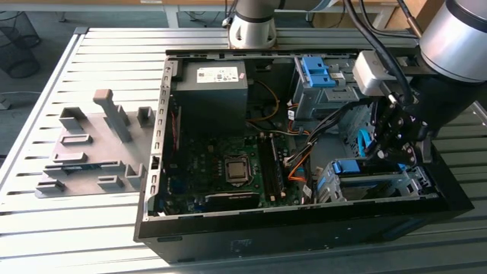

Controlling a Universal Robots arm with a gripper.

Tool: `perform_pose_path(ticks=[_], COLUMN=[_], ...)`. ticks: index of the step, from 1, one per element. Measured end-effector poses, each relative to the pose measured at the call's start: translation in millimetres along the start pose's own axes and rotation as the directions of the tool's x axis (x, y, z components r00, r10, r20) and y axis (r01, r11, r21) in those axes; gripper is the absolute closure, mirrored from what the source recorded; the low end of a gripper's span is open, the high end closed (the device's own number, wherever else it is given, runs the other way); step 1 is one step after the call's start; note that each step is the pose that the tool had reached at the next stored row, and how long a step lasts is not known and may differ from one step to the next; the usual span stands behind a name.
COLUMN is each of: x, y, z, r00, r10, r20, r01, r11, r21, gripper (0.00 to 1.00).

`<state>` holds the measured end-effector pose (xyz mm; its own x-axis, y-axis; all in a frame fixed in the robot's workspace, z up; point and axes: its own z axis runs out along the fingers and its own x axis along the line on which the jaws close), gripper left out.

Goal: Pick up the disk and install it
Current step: 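Insert the second disk wire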

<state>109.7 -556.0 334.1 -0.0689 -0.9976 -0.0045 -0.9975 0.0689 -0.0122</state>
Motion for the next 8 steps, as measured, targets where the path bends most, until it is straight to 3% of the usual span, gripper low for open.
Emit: perform_pose_path(ticks=[8], x=[0.7], y=[-0.1], z=[-1.3], r00=[1.0], r10=[0.0], r20=[0.0002], r01=[0.0], r11=[1.0], r21=[-0.0003], gripper=[0.84])
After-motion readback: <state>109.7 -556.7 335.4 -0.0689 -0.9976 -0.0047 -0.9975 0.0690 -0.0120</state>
